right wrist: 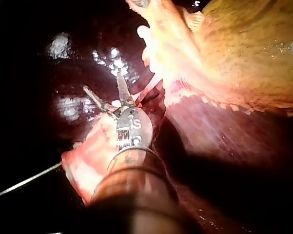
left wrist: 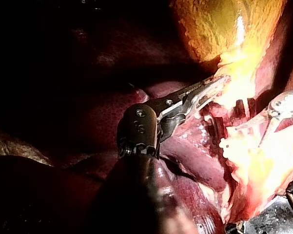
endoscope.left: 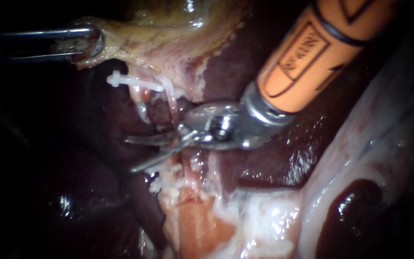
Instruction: Go back from the cut left tube
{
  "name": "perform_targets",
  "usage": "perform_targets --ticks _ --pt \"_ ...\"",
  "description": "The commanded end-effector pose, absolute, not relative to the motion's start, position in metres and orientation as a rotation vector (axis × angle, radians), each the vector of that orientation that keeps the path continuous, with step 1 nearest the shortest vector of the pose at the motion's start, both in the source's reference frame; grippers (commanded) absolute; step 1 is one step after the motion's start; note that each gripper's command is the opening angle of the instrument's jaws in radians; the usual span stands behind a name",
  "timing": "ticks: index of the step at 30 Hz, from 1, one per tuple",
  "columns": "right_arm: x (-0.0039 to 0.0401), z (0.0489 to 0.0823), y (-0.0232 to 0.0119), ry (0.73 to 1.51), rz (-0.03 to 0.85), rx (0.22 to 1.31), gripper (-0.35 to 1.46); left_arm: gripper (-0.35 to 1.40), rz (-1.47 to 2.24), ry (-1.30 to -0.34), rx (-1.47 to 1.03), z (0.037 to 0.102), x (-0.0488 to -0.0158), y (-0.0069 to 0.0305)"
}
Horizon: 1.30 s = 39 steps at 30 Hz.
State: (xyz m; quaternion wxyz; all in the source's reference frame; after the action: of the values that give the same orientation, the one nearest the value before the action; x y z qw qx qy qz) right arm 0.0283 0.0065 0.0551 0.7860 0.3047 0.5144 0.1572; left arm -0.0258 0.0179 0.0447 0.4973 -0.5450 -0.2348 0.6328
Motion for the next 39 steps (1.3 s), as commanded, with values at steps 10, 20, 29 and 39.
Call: perform_targets --ticks 10,20,29,39 --pt "0.0152 0.0524 0.0066 1.126 0.279 0.481 1.45 -0.35 1.532 -0.569 -1.320 0.0447 -0.0258 0.0179" --pt "0.0086 0.0527 0.0079 1.061 0.275 0.415 1.45 -0.35 1.531 -0.567 -1.319 0.0448 -0.0262 0.0180" --pt "0.0086 0.0528 0.0078 1.043 0.266 0.423 1.45 -0.35 1.536 -0.568 -1.327 0.0462 -0.0277 0.0174" --pt "0.0084 0.0528 0.0078 1.043 0.265 0.423 1.45 -0.35 1.561 -0.580 -1.339 0.0499 -0.0314 0.0161"
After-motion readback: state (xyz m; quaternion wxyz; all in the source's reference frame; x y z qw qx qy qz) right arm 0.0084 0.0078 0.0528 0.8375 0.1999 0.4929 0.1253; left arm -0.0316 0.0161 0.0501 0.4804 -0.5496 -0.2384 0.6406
